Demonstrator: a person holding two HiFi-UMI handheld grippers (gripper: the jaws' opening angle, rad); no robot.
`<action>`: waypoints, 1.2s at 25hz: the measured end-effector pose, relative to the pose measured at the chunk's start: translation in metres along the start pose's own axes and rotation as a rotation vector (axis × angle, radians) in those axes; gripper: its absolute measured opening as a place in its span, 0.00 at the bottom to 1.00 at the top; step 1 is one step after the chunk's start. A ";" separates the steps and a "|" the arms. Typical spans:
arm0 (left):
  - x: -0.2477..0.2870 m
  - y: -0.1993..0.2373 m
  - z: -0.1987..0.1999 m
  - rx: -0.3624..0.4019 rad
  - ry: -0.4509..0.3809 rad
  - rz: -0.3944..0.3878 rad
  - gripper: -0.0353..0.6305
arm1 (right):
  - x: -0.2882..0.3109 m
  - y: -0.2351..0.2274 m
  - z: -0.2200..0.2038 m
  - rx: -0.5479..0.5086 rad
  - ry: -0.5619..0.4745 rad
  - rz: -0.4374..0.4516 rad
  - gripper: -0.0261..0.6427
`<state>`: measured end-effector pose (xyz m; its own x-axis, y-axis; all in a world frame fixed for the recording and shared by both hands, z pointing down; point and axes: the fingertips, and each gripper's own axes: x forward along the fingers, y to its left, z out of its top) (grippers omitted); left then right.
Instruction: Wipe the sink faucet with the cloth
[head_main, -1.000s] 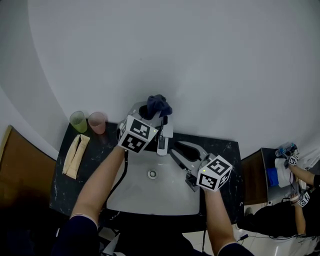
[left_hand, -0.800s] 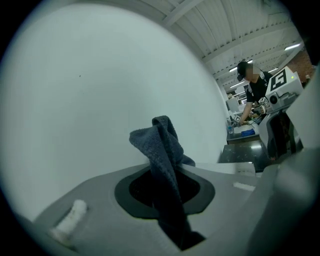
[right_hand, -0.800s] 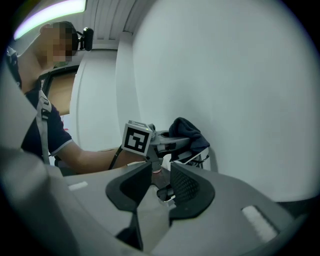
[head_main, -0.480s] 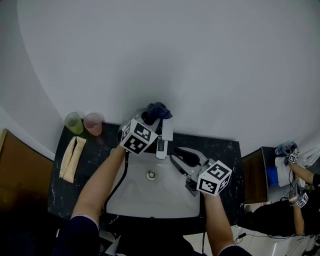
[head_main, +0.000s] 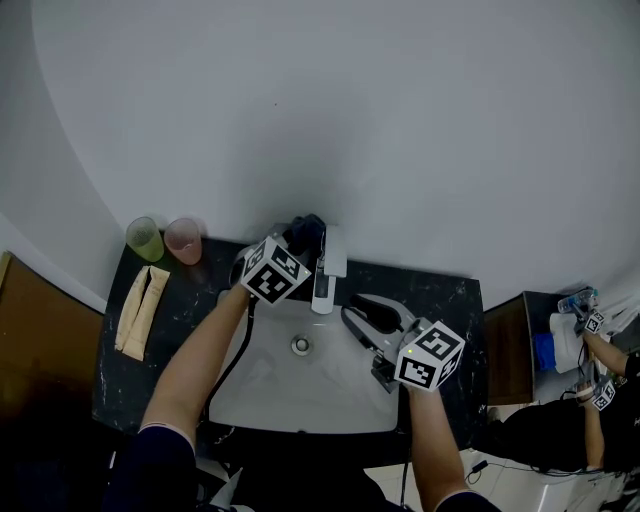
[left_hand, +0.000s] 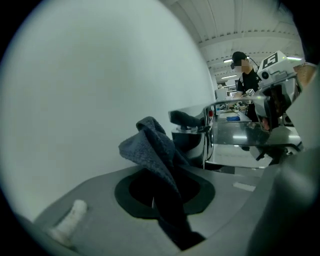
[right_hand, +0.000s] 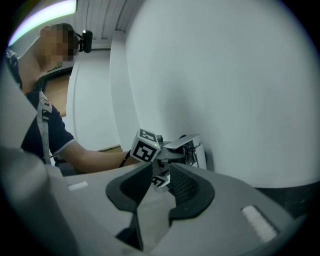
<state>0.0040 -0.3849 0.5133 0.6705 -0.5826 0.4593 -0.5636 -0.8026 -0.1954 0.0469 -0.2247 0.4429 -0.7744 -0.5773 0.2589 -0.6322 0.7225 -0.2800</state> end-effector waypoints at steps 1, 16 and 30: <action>0.002 -0.002 -0.006 0.000 0.017 -0.010 0.14 | 0.000 0.000 0.000 0.002 -0.001 -0.003 0.22; 0.017 -0.026 -0.060 -0.049 0.177 -0.123 0.14 | -0.003 -0.002 -0.002 0.009 0.004 -0.008 0.22; -0.035 -0.001 0.039 -0.154 -0.090 -0.098 0.14 | -0.013 0.012 0.015 -0.025 -0.034 0.002 0.22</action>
<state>-0.0007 -0.3688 0.4635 0.7623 -0.5175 0.3886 -0.5562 -0.8309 -0.0155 0.0486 -0.2144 0.4219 -0.7766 -0.5880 0.2262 -0.6298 0.7328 -0.2576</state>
